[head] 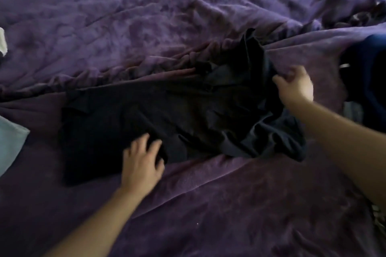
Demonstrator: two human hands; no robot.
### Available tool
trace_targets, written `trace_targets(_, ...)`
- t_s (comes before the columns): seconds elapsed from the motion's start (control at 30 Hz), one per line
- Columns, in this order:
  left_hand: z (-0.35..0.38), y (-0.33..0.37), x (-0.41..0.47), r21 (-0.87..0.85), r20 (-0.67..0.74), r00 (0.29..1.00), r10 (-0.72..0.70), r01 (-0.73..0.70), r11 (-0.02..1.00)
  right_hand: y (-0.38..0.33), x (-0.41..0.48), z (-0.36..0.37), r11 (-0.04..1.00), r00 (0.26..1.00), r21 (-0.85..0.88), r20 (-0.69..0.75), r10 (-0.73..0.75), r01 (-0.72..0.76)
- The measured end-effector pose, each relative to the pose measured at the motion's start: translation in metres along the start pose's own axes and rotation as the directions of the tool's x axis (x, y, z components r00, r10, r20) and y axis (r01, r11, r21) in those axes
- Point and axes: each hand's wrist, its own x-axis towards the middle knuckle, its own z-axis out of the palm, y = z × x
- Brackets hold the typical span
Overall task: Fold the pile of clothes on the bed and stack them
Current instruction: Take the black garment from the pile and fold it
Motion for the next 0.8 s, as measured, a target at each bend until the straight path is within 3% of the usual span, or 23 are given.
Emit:
trace_targets(0.07,0.02,0.024,-0.013,0.063,0.151,0.988,0.009,-0.019,0.998,0.036,-0.026,0.005,0.997,0.997,-0.017,0.028,0.07,-0.07)
trace_targets(0.13,0.031,0.032,-0.01,0.134,0.206,0.977,-0.058,0.03,0.991,0.061,-0.049,0.01,0.991,0.99,-0.091,0.088,0.109,-0.101)
trace_targets(0.2,0.027,0.033,0.003,0.135,0.166,0.983,-0.081,0.059,0.989,0.072,-0.058,0.011,0.99,0.964,-0.046,0.224,0.142,-0.135)
trace_targets(0.27,0.014,0.03,0.016,0.077,0.091,0.995,-0.033,0.026,0.997,0.078,-0.05,0.006,0.977,0.939,0.123,0.322,0.125,-0.172)
trace_targets(0.4,-0.013,0.029,0.014,0.01,0.079,0.981,0.179,-0.18,0.984,0.095,-0.018,-0.025,0.939,0.972,0.285,0.182,0.145,-0.194)
trace_targets(0.47,-0.012,0.037,-0.002,0.016,0.245,0.929,0.278,-0.29,0.957,0.111,-0.014,-0.037,0.945,0.956,0.2,0.192,0.221,-0.258)
trace_targets(0.57,0.004,0.045,-0.017,0.037,0.572,0.804,0.162,-0.223,0.974,0.122,-0.014,-0.05,0.966,0.936,-0.065,0.241,0.257,-0.249)
trace_targets(0.6,0.007,0.048,-0.016,0.024,0.589,0.797,0.132,-0.181,0.983,0.118,-0.014,-0.053,0.967,0.947,-0.169,0.231,0.225,-0.188)
trace_targets(0.7,0.009,0.058,-0.005,-0.097,0.436,0.892,0.121,-0.087,0.991,0.087,-0.008,-0.059,0.921,0.993,-0.383,0.111,-0.027,0.068)
trace_targets(0.8,0.0,0.077,0.02,-0.32,0.223,0.973,0.065,0.01,0.948,0.035,0.002,-0.051,0.954,0.981,-0.227,0.023,-0.194,0.194)
